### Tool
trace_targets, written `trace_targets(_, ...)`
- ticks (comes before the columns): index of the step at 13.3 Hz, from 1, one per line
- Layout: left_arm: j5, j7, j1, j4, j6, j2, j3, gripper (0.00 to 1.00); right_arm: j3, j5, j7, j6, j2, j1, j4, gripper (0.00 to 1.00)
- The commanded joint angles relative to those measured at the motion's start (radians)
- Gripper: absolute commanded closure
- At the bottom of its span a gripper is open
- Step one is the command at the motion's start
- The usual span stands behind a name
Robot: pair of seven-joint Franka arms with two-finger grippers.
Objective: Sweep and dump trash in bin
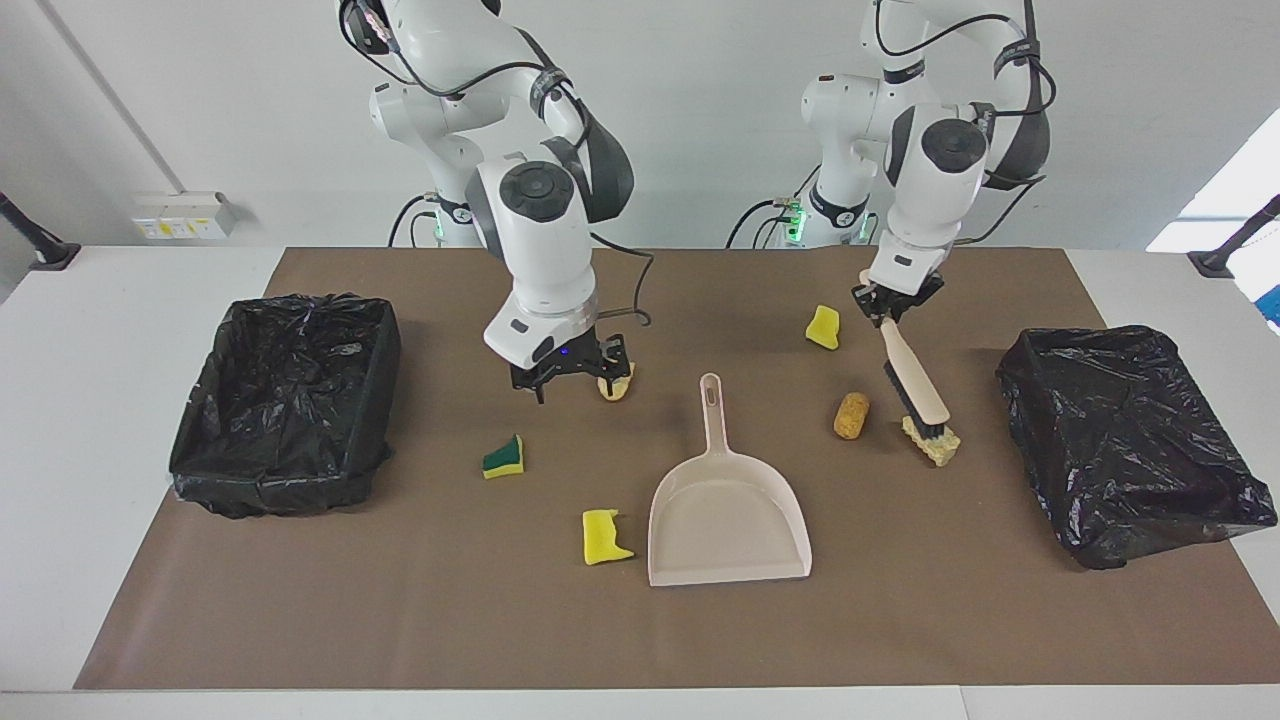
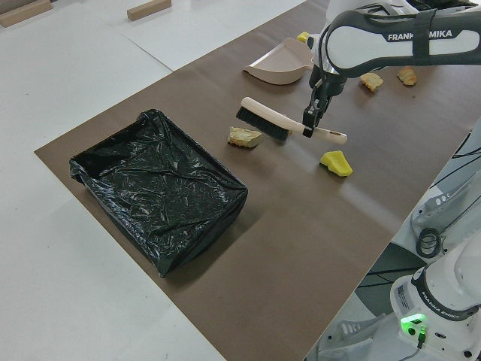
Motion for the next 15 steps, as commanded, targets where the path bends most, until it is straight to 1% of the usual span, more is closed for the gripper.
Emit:
trace_targets(1,0.075,0.009,0.070,0.061,0.011,0.072,-0.015,1.00,-0.003,-0.066,0.116,0.086,0.069,0.069,0.016,0.00)
trace_targets(3,0.078,0.009,0.106,0.070,0.049,0.102,-0.015,1.00,-0.001,-0.121,0.178,0.107,0.139,0.117,0.073,0.00)
trace_targets(4,0.078,0.009,0.106,0.067,0.053,0.120,-0.015,1.00,-0.007,-0.126,0.220,0.106,0.190,0.155,0.135,0.00)
trace_targets(6,0.078,0.014,0.109,0.070,0.057,0.128,-0.015,1.00,-0.009,-0.153,0.264,0.106,0.261,0.184,0.232,0.00)
trace_targets(7,0.078,0.019,0.110,0.070,0.064,0.131,-0.015,1.00,-0.010,-0.173,0.268,0.106,0.287,0.207,0.264,0.00)
trace_targets(8,0.078,0.019,0.112,0.070,0.070,0.143,-0.015,1.00,-0.010,-0.192,0.268,0.112,0.308,0.215,0.282,0.04)
trace_targets(9,0.078,0.019,0.113,0.070,0.078,0.152,-0.015,1.00,-0.010,-0.215,0.268,0.135,0.318,0.233,0.283,0.05)
trace_targets(11,0.078,0.037,0.138,0.078,0.084,0.163,-0.015,1.00,-0.003,-0.244,0.265,0.138,0.321,0.247,0.274,0.11)
trace_targets(12,0.078,0.048,0.141,0.080,0.087,0.163,-0.015,1.00,-0.001,-0.261,0.264,0.130,0.324,0.260,0.273,0.17)
trace_targets(13,0.078,0.051,0.141,0.080,0.086,0.163,-0.015,1.00,-0.001,-0.270,0.255,0.120,0.321,0.272,0.272,0.23)
trace_targets(15,0.078,0.062,0.141,0.080,0.083,0.163,-0.015,1.00,0.000,-0.292,0.215,0.117,0.316,0.269,0.272,0.41)
